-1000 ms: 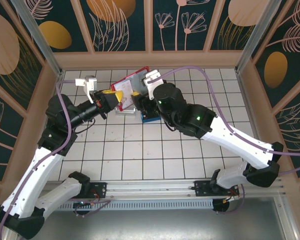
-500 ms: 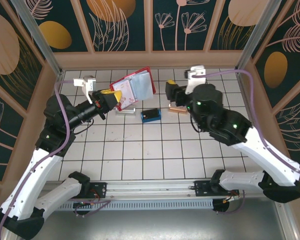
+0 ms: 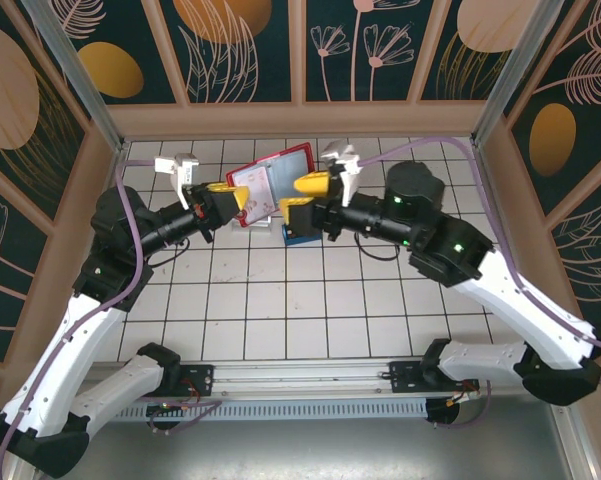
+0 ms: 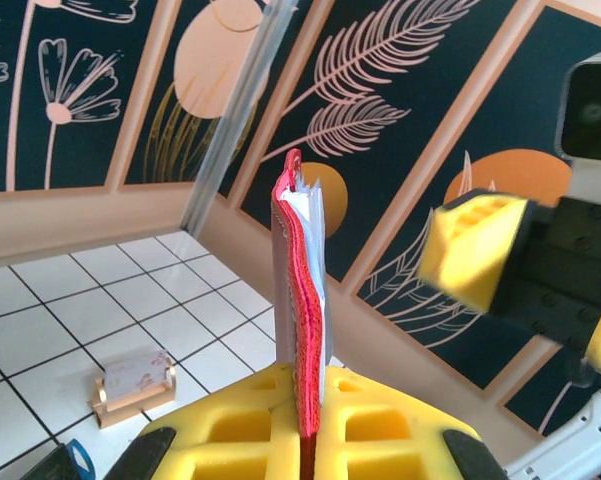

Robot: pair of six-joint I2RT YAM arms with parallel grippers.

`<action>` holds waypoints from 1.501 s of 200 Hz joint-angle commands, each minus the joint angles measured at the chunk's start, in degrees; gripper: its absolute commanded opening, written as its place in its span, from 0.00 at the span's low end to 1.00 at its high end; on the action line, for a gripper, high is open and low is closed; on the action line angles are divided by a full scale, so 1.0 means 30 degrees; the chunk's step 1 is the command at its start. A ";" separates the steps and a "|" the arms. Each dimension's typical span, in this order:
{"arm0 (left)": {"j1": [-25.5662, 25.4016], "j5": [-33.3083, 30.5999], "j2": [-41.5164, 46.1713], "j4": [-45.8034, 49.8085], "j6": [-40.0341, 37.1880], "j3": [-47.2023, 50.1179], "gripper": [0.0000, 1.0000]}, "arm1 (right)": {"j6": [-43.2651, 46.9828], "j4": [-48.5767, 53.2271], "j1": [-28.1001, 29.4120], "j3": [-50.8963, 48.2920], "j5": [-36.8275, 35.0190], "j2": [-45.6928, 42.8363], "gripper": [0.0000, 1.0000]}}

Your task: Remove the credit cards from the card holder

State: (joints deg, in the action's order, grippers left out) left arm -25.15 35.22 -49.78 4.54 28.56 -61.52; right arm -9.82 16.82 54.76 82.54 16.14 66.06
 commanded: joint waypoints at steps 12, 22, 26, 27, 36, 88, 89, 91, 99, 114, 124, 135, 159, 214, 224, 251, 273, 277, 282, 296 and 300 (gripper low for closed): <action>-0.0037 0.1975 0.0185 -0.1315 -0.0261 -0.0596 0.00 | -0.0738 -0.0258 -0.0669 0.1166 0.3571 0.0455 0.45; -0.0055 0.2470 0.0230 -0.1530 -0.0261 -0.0561 0.00 | -0.0913 -0.0180 -0.1069 0.1064 0.3726 0.0450 0.41; -0.0054 0.2714 0.0244 -0.1615 -0.0261 -0.0532 0.00 | -0.0979 -0.0186 -0.1230 0.0996 0.3862 0.0424 0.40; -0.0054 0.2752 0.0245 -0.1637 -0.0276 -0.0516 0.00 | -0.0990 -0.0186 -0.1290 0.0979 0.3914 0.0422 0.40; -0.0041 0.3113 0.0275 -0.1741 -0.0297 -0.0476 0.00 | -0.1201 -0.0305 -0.1716 0.0713 0.4487 0.0322 0.37; -0.0054 0.4108 0.0218 -0.2273 -0.0027 -0.0353 0.00 | -0.2518 -0.1862 -0.3049 -0.0249 0.8727 -0.0131 0.33; -0.0040 0.4108 0.0202 -0.2273 -0.0027 -0.0353 0.00 | -0.2536 -0.1874 -0.3049 -0.0244 0.8727 -0.0120 0.33; -0.0037 0.4087 0.0191 -0.2273 -0.0027 -0.0361 0.00 | -0.2572 -0.1905 -0.3049 -0.0247 0.8900 -0.0128 0.33; -0.0053 0.4087 0.0157 -0.2259 -0.0027 -0.0407 0.00 | -0.2775 -0.2023 -0.3049 -0.0254 0.9300 -0.0136 0.32; -0.0052 0.3725 0.0045 -0.1923 -0.0163 -0.0565 0.00 | -0.3194 -0.2332 -0.3028 -0.0278 1.0251 -0.0099 0.32; -0.0052 0.3673 -0.0087 -0.1805 -0.0174 -0.0646 0.00 | -0.3428 -0.2500 -0.3018 -0.0403 1.0317 -0.0136 0.32; -0.0055 0.3847 -0.0163 -0.1983 -0.0046 -0.0647 0.00 | -0.3330 -0.2078 -0.3019 -0.0400 0.9678 -0.0081 0.32; -0.0054 0.4216 -0.0136 -0.2717 0.0401 -0.0471 0.00 | -0.2968 -0.0634 -0.3045 0.0078 0.7968 0.0400 0.32; -0.0055 0.4889 -0.0326 -0.2976 0.0807 -0.0737 0.00 | -0.2866 0.0007 -0.3020 0.0399 0.7204 0.0949 0.32; -0.0053 0.4983 -0.0341 -0.3033 0.0881 -0.0752 0.00 | -0.2791 0.0226 -0.3012 0.0519 0.7059 0.1028 0.32; -0.0055 0.5373 -0.0425 -0.3564 0.1255 -0.0735 0.00 | -0.2654 0.0704 -0.3020 0.0688 0.6435 0.1182 0.33; -0.0048 0.5476 -0.0458 -0.3680 0.1380 -0.0735 0.00 | -0.2644 0.0565 -0.2992 0.0648 0.6804 0.1296 0.33; -0.0055 0.5489 -0.0458 -0.3680 0.1394 -0.0735 0.00 | -0.2671 0.0575 -0.3000 0.0655 0.6812 0.1299 0.33; -0.0040 0.5513 -0.0472 -0.3676 0.1409 -0.0735 0.00 | -0.2709 0.0550 -0.2991 0.0655 0.6785 0.1329 0.33; -0.0055 0.5508 -0.0454 -0.3680 0.1466 -0.0720 0.00 | -0.2691 0.0575 -0.2962 0.0698 0.6805 0.1344 0.33; -0.0052 0.5487 -0.0465 -0.3680 0.1468 -0.0706 0.00 | -0.2675 0.0610 -0.2961 0.0699 0.6822 0.1359 0.33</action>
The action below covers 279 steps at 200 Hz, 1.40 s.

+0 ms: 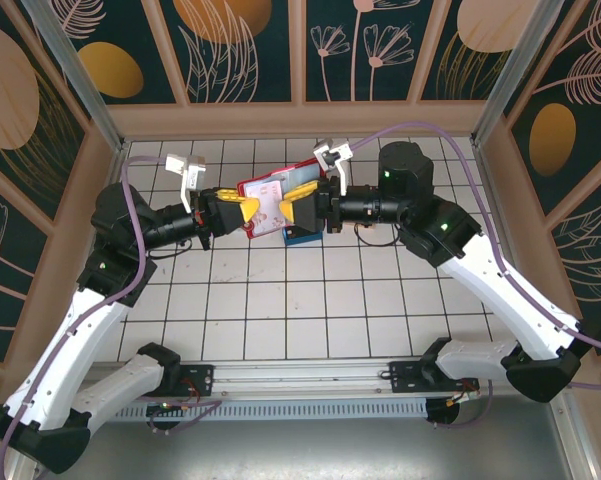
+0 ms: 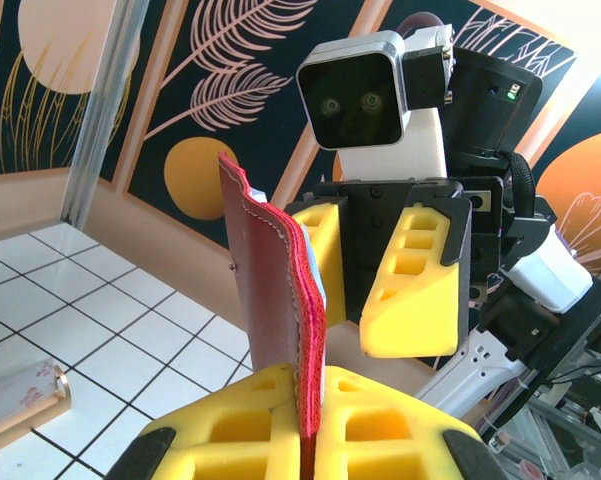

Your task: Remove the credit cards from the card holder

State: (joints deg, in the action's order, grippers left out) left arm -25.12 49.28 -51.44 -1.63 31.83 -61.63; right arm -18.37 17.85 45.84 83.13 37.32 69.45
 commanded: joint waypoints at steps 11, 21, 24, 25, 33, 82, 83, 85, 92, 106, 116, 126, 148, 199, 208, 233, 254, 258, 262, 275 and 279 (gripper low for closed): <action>-0.0059 0.0798 0.0133 -0.1625 0.0371 -0.0669 0.00 | 0.0176 0.0233 0.0026 0.0530 -0.0111 0.0236 0.33; -0.0055 0.0771 0.0155 -0.1654 0.0382 -0.0640 0.00 | 0.0191 0.0312 0.0041 0.0614 -0.0095 0.0229 0.33; -0.0054 0.0757 0.0140 -0.1658 0.0376 -0.0640 0.00 | 0.0204 0.0305 0.0041 0.0633 -0.0028 0.0232 0.32; -0.0044 0.0764 0.0147 -0.1656 0.0375 -0.0640 0.00 | 0.0205 0.0298 0.0041 0.0626 0.0006 0.0231 0.32; -0.0061 0.0666 0.0111 -0.1640 0.0400 -0.0640 0.00 | 0.0242 0.0152 0.0068 0.0589 0.0402 0.0229 0.31; -0.0054 0.0115 0.0036 -0.1187 0.0170 -0.0640 0.00 | 0.0586 -0.0320 0.0421 0.0459 0.1717 0.0010 0.29; -0.0059 0.0106 0.0022 -0.1186 0.0170 -0.0640 0.00 | 0.0601 -0.0322 0.0421 0.0466 0.1772 0.0002 0.29; -0.0062 0.0078 0.0012 -0.1171 0.0148 -0.0640 0.00 | 0.0612 -0.0345 0.0443 0.0449 0.1850 -0.0004 0.28; -0.0052 0.0001 -0.0014 -0.1114 0.0141 -0.0640 0.00 | 0.0687 -0.0351 0.0501 0.0464 0.2129 0.0010 0.28; -0.0063 -0.0085 -0.0101 -0.1007 0.0144 -0.0654 0.00 | 0.0808 -0.0411 0.0677 0.0400 0.2435 0.0024 0.27; -0.0062 -0.0082 -0.0156 -0.0980 0.0141 -0.0680 0.00 | 0.0895 -0.0397 0.0820 0.0425 0.2528 0.0052 0.27; -0.0062 -0.0077 -0.0168 -0.0981 0.0172 -0.0673 0.00 | 0.1043 -0.0275 0.0975 0.0502 0.2549 0.0156 0.27; -0.0061 0.0176 -0.0180 -0.1153 0.0259 -0.0654 0.00 | 0.1371 -0.0085 0.1363 0.0619 0.2567 0.0302 0.27; -0.0062 0.0389 -0.0342 -0.1303 0.0430 -0.0553 0.00 | 0.1584 -0.0367 0.2145 0.0911 0.2884 0.0811 0.25; -0.0062 0.0422 -0.0342 -0.1231 0.0407 -0.0523 0.00 | 0.1547 -0.0355 0.2150 0.0972 0.2810 0.0887 0.23; -0.0060 0.0342 -0.0171 -0.0597 -0.0078 -0.0621 0.00 | 0.1670 -0.0228 0.2129 0.0902 0.2324 0.0624 0.16; -0.0063 -0.0077 0.0176 0.0052 -0.0688 -0.0669 0.00 | 0.1617 -0.0573 0.2063 0.0381 0.2271 -0.0037 0.14; -0.0052 -0.0138 0.0233 0.0140 -0.0756 -0.0669 0.00 | 0.1576 -0.0652 0.2035 0.0297 0.2271 -0.0156 0.14; -0.0060 -0.0179 0.0253 0.0207 -0.0820 -0.0697 0.00 | 0.1556 -0.0712 0.2015 0.0209 0.2273 -0.0270 0.14; -0.0062 -0.0264 0.0323 0.0387 -0.0958 -0.0727 0.00 | 0.1426 -0.0971 0.1898 -0.0068 0.2350 -0.0590 0.14; -0.0055 -0.0280 0.0357 0.0445 -0.0979 -0.0728 0.00 | 0.1384 -0.1045 0.1863 -0.0153 0.2342 -0.0659 0.14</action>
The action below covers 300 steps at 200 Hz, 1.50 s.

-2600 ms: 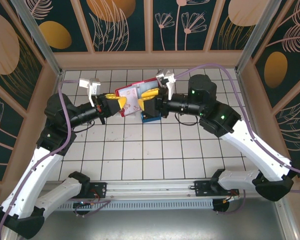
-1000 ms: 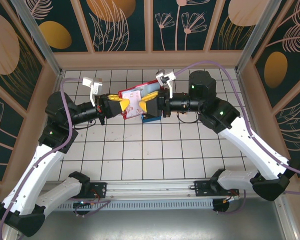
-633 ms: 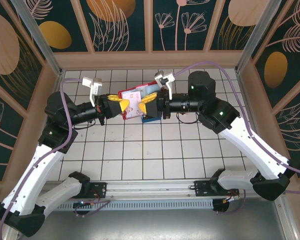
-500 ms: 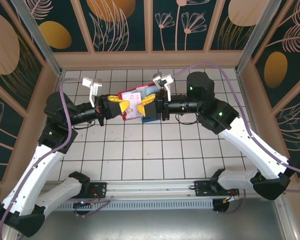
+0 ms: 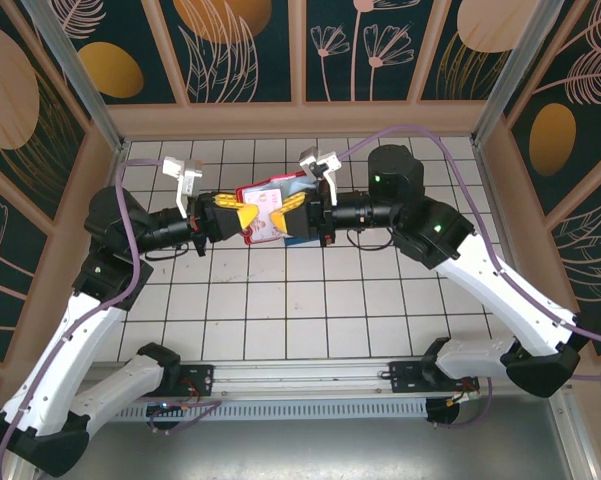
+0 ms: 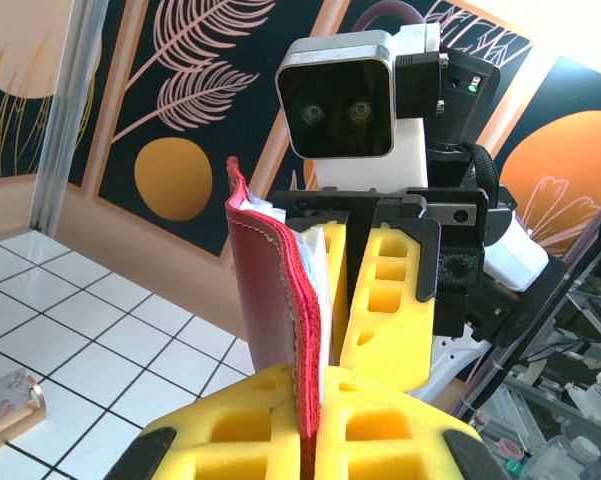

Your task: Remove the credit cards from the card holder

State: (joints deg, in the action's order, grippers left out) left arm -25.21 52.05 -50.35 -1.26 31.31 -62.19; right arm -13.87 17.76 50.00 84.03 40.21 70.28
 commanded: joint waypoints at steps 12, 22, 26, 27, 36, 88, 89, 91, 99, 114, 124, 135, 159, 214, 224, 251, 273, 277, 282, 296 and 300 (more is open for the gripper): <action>-0.0032 -0.1267 -0.0005 0.0411 -0.0853 -0.0509 0.02 | -0.0124 -0.1084 0.0415 -0.0583 0.1464 -0.1083 0.12; -0.0033 -0.1258 -0.0008 0.0419 -0.0857 -0.0538 0.04 | -0.0110 -0.1016 0.0383 -0.0643 0.1469 -0.1148 0.11; -0.0030 -0.1266 -0.0005 0.0426 -0.0857 -0.0538 0.04 | -0.0112 -0.0940 0.0357 -0.0622 0.1460 -0.1173 0.11; -0.0032 -0.1267 -0.0005 0.0423 -0.0857 -0.0538 0.04 | -0.0117 -0.0925 0.0356 -0.0634 0.1441 -0.1182 0.11; -0.0034 -0.1302 -0.0008 0.0448 -0.0857 -0.0567 0.04 | -0.0099 -0.0835 0.0304 -0.0664 0.1406 -0.1223 0.11; -0.0019 -0.1448 -0.0030 0.0580 -0.0938 -0.0716 0.10 | -0.0284 -0.0802 0.0005 -0.1287 0.0789 -0.2145 0.11; -0.0026 -0.1460 -0.0032 0.0573 -0.0927 -0.0715 0.10 | -0.0292 -0.0812 0.0019 -0.1303 0.0784 -0.2166 0.11; -0.0032 -0.1454 -0.0033 0.0567 -0.0940 -0.0736 0.10 | -0.0297 -0.0805 -0.0007 -0.1316 0.0757 -0.2174 0.11; -0.0033 -0.1492 -0.0062 0.0565 -0.0944 -0.0758 0.12 | -0.0353 -0.0849 -0.0033 -0.1395 0.0722 -0.2270 0.11; -0.0034 -0.1522 -0.0107 0.0565 -0.0930 -0.0801 0.15 | -0.0354 -0.0876 -0.0054 -0.1551 0.0770 -0.2412 0.07; -0.0034 -0.1565 -0.0144 0.0551 -0.0888 -0.0828 0.15 | -0.0387 -0.0955 -0.0055 -0.1562 0.0833 -0.2477 0.04; -0.0034 -0.1583 -0.0208 0.0562 -0.0841 -0.0860 0.17 | -0.0417 -0.1016 -0.0055 -0.1568 0.0866 -0.2504 0.00; -0.0031 -0.1524 -0.0243 0.0537 -0.0813 -0.0890 0.17 | -0.0277 -0.0856 -0.0055 -0.1665 0.0641 -0.2616 0.00; -0.0018 -0.1484 -0.0239 0.0507 -0.0908 -0.0919 0.04 | -0.0029 0.0110 -0.0357 -0.1765 -0.0395 -0.3150 0.00; -0.0055 -0.1551 -0.0211 0.0522 -0.0944 -0.0948 0.00 | 0.0050 0.0405 -0.0411 -0.1777 -0.0681 -0.3287 0.00; -0.0013 -0.1821 -0.0034 0.0487 -0.1116 -0.0948 0.00 | 0.0286 0.1555 -0.0695 -0.1799 -0.1593 -0.3686 0.00; -0.0033 -0.2053 0.0111 0.0450 -0.1230 -0.0892 0.00 | 0.0422 0.2295 -0.0902 -0.1844 -0.2211 -0.4082 0.00; -0.0034 -0.2116 0.0155 0.0448 -0.1263 -0.0890 0.00 | 0.0471 0.2471 -0.0944 -0.1831 -0.2311 -0.4134 0.00; -0.0031 -0.2215 0.0193 0.0474 -0.1317 -0.0890 0.00 | 0.0532 0.2720 -0.0959 -0.1812 -0.2494 -0.4217 0.00; -0.0032 -0.2534 0.0314 0.0558 -0.1482 -0.0877 0.00 | 0.0800 0.3507 -0.1056 -0.1658 -0.3164 -0.4466 0.00; -0.0030 -0.2657 0.0345 0.0614 -0.1571 -0.0889 0.00 | 0.0929 0.3757 -0.1078 -0.1587 -0.3358 -0.4558 0.00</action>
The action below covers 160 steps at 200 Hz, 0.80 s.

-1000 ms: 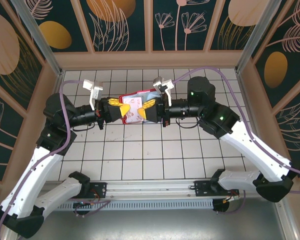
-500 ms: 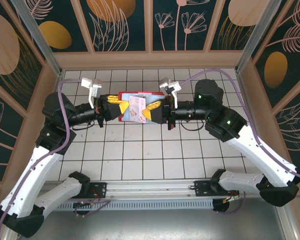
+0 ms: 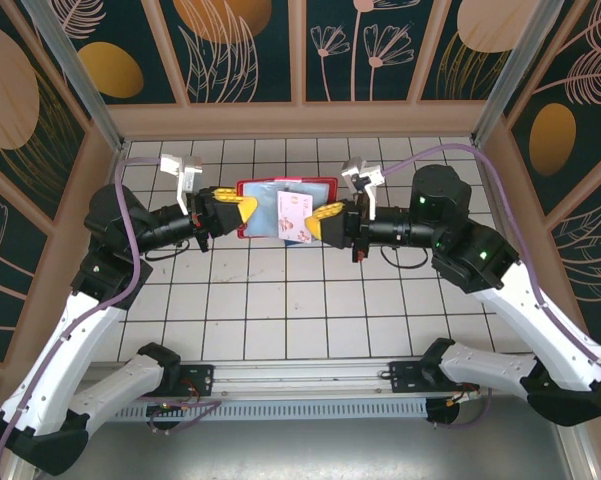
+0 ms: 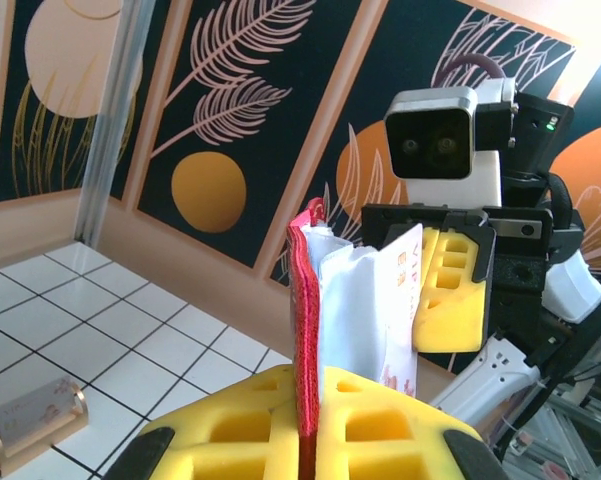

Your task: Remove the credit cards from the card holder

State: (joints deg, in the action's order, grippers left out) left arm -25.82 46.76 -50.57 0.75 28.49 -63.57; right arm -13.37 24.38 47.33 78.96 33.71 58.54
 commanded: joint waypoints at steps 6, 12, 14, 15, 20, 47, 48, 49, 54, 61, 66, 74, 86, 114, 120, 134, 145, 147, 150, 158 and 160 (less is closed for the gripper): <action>0.0185 -0.1118 0.0474 0.0051 -0.0724 -0.0433 0.00 | 0.0947 0.1941 -0.0246 0.0209 -0.1594 -0.0782 0.00; 0.0186 -0.1340 0.0529 0.0139 -0.0833 -0.0431 0.00 | 0.1081 0.2281 -0.0300 0.0320 -0.1941 -0.0899 0.00; 0.0174 -0.1398 0.0535 0.0191 -0.0886 -0.0445 0.00 | 0.1121 0.2378 -0.0328 0.0350 -0.2044 -0.0952 0.00; 0.0172 -0.1447 0.0536 0.0219 -0.0899 -0.0438 0.00 | 0.1162 0.2413 -0.0333 0.0360 -0.2115 -0.0990 0.00; 0.0172 -0.1647 0.0563 0.0343 -0.1023 -0.0464 0.00 | 0.1292 0.2616 -0.0370 0.0446 -0.2391 -0.1098 0.00; 0.0182 -0.3341 0.0453 0.1379 -0.1608 -0.0762 0.00 | 0.2262 0.3519 -0.0572 0.1026 -0.5265 -0.1625 0.00; 0.0176 -0.3370 0.0436 0.1443 -0.1626 -0.0772 0.00 | 0.2289 0.3541 -0.0572 0.1050 -0.5395 -0.1634 0.00; 0.0173 -0.3473 0.0428 0.1475 -0.1636 -0.0777 0.00 | 0.2317 0.3581 -0.0587 0.1091 -0.5519 -0.1639 0.00; 0.0182 -0.3835 0.0395 0.1678 -0.1698 -0.0836 0.00 | 0.2506 0.3691 -0.0657 0.1184 -0.6131 -0.1660 0.00; 0.0172 -0.4192 0.0336 0.1932 -0.1839 -0.0897 0.00 | 0.2808 0.3801 -0.0758 0.1286 -0.6816 -0.1660 0.00; 0.0171 -0.4349 0.0305 0.2043 -0.1886 -0.0939 0.00 | 0.3060 0.3824 -0.0844 0.1360 -0.7283 -0.1596 0.00; 0.0192 -0.4513 0.0274 0.2158 -0.1976 -0.0945 0.00 | 0.3379 0.3774 -0.0977 0.1438 -0.8070 -0.1497 0.00; 0.0171 -0.4619 0.0241 0.2151 -0.2031 -0.0901 0.00 | 0.3952 0.3636 -0.1251 0.1627 -0.8975 -0.1183 0.00; 0.0170 -0.5072 0.0138 0.2483 -0.2227 -0.0960 0.00 | 0.5391 0.3079 -0.2608 0.1895 -1.0093 -0.0336 0.00; 0.0170 -0.5132 0.0127 0.2555 -0.2284 -0.0936 0.00 | 0.5868 0.3051 -0.3140 0.1870 -0.9782 -0.0102 0.00; 0.0170 -0.5187 0.0152 0.2619 -0.2319 -0.0881 0.00 | 0.7140 0.3341 -0.4098 0.1737 -0.9262 0.0652 0.00; 0.0171 -0.5194 0.0127 0.2565 -0.2287 -0.0843 0.00 | 0.8476 0.3903 -0.4757 0.1608 -0.8638 0.1444 0.00; 0.0171 -0.5145 0.0127 0.2562 -0.2260 -0.0841 0.00 | 0.8756 0.4006 -0.4870 0.1602 -0.8537 0.1589 0.00; 0.0185 -0.5094 0.0090 0.2536 -0.2238 -0.0841 0.00 | 0.9153 0.4229 -0.5064 0.1612 -0.8352 0.1840 0.00; 0.0171 -0.4992 0.0069 0.2503 -0.2252 -0.0841 0.00 | 1.0207 0.4793 -0.5227 0.1658 -0.7883 0.2504 0.00; 0.0185 -0.4955 0.0046 0.2503 -0.2258 -0.0841 0.00 | 1.0442 0.4939 -0.5486 0.1659 -0.7755 0.2653 0.00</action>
State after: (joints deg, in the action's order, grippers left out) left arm -25.78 32.21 -50.37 8.86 22.68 -64.64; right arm 6.72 34.96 33.80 83.33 7.73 61.84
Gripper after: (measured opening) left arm 0.075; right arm 0.049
